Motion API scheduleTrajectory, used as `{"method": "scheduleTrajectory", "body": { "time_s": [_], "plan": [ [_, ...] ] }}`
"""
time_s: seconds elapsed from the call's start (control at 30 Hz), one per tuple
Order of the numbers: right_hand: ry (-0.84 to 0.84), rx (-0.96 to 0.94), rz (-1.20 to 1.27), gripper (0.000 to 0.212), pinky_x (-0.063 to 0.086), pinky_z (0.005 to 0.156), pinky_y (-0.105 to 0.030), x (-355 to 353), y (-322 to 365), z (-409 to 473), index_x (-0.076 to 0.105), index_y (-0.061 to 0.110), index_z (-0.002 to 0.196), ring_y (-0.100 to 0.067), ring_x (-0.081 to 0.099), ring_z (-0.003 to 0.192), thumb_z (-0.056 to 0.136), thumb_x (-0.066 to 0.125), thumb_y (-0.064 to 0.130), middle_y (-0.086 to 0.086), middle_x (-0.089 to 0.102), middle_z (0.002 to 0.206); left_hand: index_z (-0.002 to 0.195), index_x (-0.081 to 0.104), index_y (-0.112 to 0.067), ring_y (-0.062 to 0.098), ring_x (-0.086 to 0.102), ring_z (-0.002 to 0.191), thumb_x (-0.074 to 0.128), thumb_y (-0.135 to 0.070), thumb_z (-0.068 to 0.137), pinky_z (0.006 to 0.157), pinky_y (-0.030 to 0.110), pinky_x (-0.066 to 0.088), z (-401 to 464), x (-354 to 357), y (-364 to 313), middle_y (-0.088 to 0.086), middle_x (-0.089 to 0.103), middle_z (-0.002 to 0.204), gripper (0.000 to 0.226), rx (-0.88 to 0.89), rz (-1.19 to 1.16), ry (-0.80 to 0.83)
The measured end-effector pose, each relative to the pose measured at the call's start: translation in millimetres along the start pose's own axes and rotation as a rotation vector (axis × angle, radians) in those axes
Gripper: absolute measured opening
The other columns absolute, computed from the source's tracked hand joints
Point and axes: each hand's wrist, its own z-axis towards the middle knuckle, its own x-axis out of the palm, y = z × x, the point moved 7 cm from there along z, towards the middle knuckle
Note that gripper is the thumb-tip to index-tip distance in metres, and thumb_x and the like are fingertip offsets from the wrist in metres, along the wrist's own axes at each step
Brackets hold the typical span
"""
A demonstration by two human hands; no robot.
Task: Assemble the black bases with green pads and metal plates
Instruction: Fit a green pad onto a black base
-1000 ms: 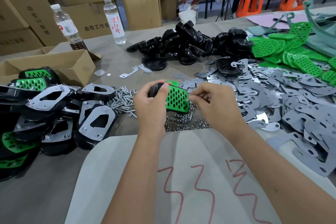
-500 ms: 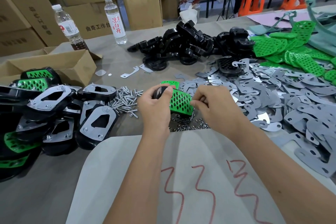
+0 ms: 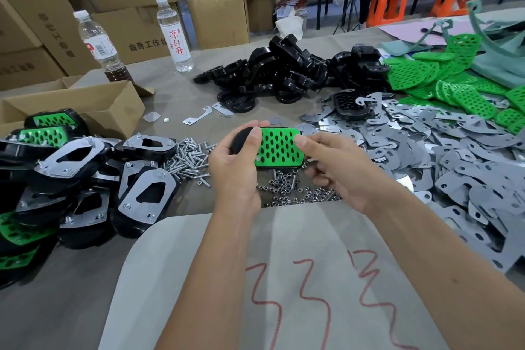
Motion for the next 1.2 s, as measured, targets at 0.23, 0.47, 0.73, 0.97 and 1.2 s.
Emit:
{"method": "scheduleTrajectory", "body": {
  "time_s": [0.23,0.47,0.73,0.97,1.2],
  "plan": [
    [0.108,0.003,0.18,0.044,0.05,0.056,-0.024,2,1,0,0.067,0.009,0.112,-0.02,0.067,0.078,0.082,0.075,0.04,-0.009,0.076,0.103,0.111,0.076,-0.02,0.014,0.066,0.091,0.064,-0.02,0.103,0.086,0.04,0.056,3,5,-3,0.002,0.075,0.1,0.015,0.082,0.241,0.078],
    [0.012,-0.007,0.153,0.057,0.044,0.05,-0.022,-8,1,2,0.063,0.001,0.117,-0.02,0.063,0.076,0.078,0.076,0.041,-0.012,0.074,0.106,0.1,0.076,-0.03,0.022,0.072,0.071,0.071,-0.012,0.098,0.065,0.03,0.062,1,2,5,0.008,0.077,0.091,0.019,-0.064,0.313,0.228],
    [0.067,-0.011,0.129,0.042,0.044,0.048,-0.02,-9,4,1,0.068,0.01,0.114,-0.016,0.065,0.069,0.083,0.072,0.039,-0.008,0.076,0.102,0.113,0.069,-0.02,0.02,0.068,0.059,0.074,0.0,0.092,0.056,0.026,0.058,2,2,5,0.008,0.077,0.084,0.029,-0.055,0.314,0.295],
    [-0.016,0.01,0.151,0.019,0.036,0.04,-0.017,-12,-1,3,0.071,0.01,0.1,-0.007,0.043,0.048,0.094,0.071,0.027,-0.005,0.072,0.092,0.095,0.064,-0.017,0.013,0.052,0.047,0.076,0.001,0.089,0.043,0.023,0.044,3,0,8,0.007,0.065,0.068,0.023,-0.096,0.332,0.298],
    [-0.027,-0.037,0.092,0.012,0.04,0.041,-0.019,-15,1,4,0.069,0.006,0.106,-0.008,0.048,0.047,0.1,0.065,0.015,-0.003,0.066,0.075,0.104,0.064,-0.013,0.012,0.051,0.049,0.073,0.001,0.092,0.044,0.022,0.045,1,3,6,0.017,0.061,0.079,0.021,-0.092,0.309,0.278]
  ]
}}
